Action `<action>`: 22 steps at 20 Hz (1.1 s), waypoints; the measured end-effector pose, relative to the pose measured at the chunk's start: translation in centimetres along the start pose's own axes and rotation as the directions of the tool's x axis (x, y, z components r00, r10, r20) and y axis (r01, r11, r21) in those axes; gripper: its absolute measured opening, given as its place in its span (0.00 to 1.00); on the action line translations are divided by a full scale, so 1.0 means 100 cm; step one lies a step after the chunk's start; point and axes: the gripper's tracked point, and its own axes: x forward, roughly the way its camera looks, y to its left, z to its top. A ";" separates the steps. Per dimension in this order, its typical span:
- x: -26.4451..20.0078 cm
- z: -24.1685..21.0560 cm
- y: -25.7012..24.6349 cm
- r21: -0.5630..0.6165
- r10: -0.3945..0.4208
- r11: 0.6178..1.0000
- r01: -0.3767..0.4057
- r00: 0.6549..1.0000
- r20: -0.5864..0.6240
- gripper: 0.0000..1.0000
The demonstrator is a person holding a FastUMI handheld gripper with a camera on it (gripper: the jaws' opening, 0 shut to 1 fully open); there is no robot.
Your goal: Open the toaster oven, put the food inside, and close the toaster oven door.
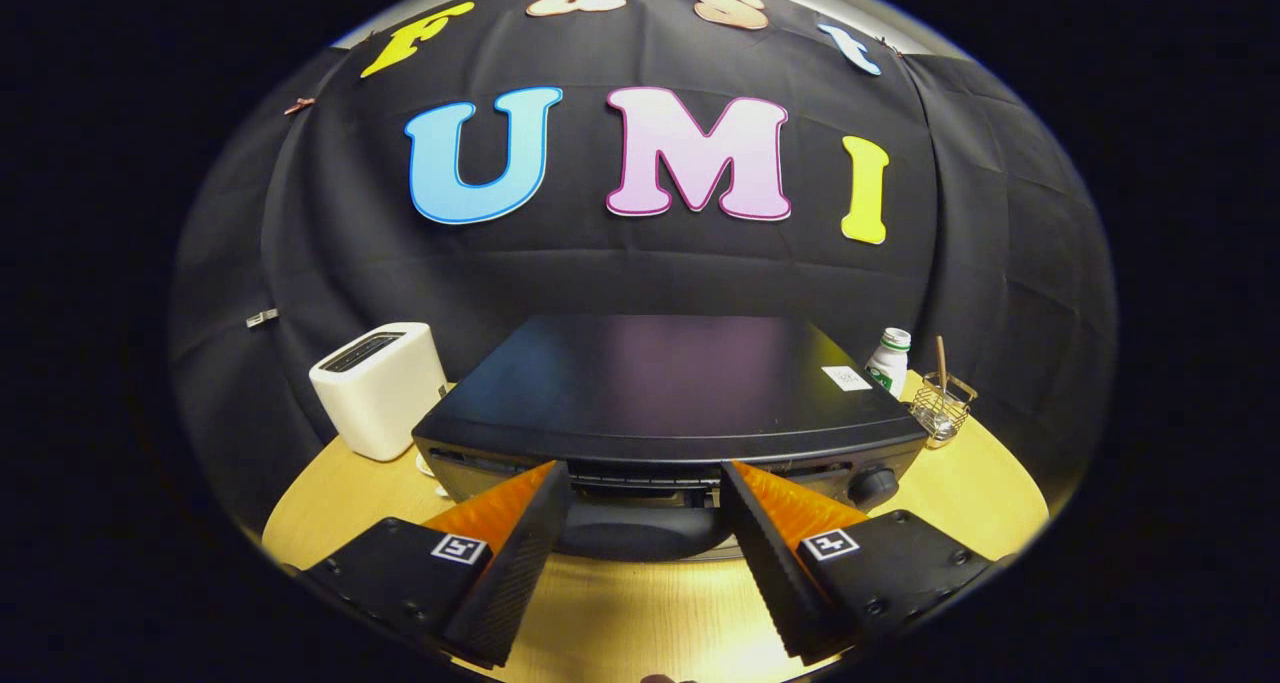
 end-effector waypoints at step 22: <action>-0.113 -0.156 -0.019 -0.001 0.039 0.999 -0.042 0.924 -0.380 0.99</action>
